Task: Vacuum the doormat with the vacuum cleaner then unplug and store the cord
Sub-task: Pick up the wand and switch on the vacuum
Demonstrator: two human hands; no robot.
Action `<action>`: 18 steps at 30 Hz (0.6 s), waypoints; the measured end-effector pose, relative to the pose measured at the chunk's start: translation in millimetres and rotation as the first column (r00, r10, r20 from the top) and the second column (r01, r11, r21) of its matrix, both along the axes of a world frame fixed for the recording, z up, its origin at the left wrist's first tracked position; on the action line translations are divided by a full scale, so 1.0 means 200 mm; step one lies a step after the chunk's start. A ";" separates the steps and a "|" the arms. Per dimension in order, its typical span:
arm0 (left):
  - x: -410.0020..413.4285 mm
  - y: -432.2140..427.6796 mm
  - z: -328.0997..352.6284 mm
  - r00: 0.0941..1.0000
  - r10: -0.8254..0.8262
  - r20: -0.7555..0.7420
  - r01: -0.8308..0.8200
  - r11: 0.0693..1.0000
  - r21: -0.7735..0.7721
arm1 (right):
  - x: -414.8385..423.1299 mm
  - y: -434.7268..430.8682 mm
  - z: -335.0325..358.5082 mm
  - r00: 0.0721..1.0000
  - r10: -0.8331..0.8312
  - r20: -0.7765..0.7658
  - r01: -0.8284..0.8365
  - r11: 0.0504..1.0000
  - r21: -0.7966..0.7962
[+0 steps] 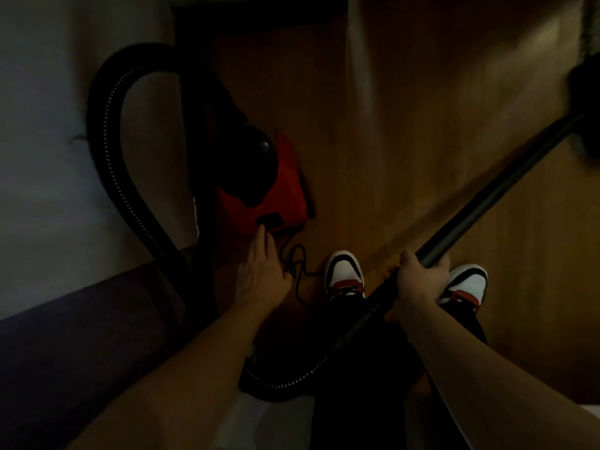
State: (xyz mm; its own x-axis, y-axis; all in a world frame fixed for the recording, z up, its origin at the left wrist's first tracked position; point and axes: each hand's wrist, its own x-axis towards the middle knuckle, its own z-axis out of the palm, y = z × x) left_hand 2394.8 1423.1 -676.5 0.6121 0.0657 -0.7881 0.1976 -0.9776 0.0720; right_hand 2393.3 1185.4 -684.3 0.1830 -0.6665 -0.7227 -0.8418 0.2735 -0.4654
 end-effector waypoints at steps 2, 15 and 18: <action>0.01 0.00 -0.07 0.993 -0.030 0.112 0.031 1.000 -0.006 | -0.02 -0.01 -0.03 1.000 0.002 0.014 -0.002 1.000 0.003; -0.01 0.02 -0.26 0.968 -0.113 0.224 0.100 0.993 0.069 | -0.09 -0.02 -0.12 0.998 0.019 0.059 -0.020 1.000 0.018; -0.01 0.02 -0.28 0.970 -0.148 0.192 0.128 0.986 0.111 | -0.09 -0.01 -0.11 0.999 0.010 0.047 -0.011 1.000 0.016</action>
State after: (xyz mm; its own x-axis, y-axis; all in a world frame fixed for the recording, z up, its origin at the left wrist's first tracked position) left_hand 2392.0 1426.5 -732.0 0.7643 0.0396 -0.6437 0.0517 -0.9987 -0.0001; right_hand 2374.6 1182.6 -707.0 0.2240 -0.6525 -0.7239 -0.8218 0.2728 -0.5002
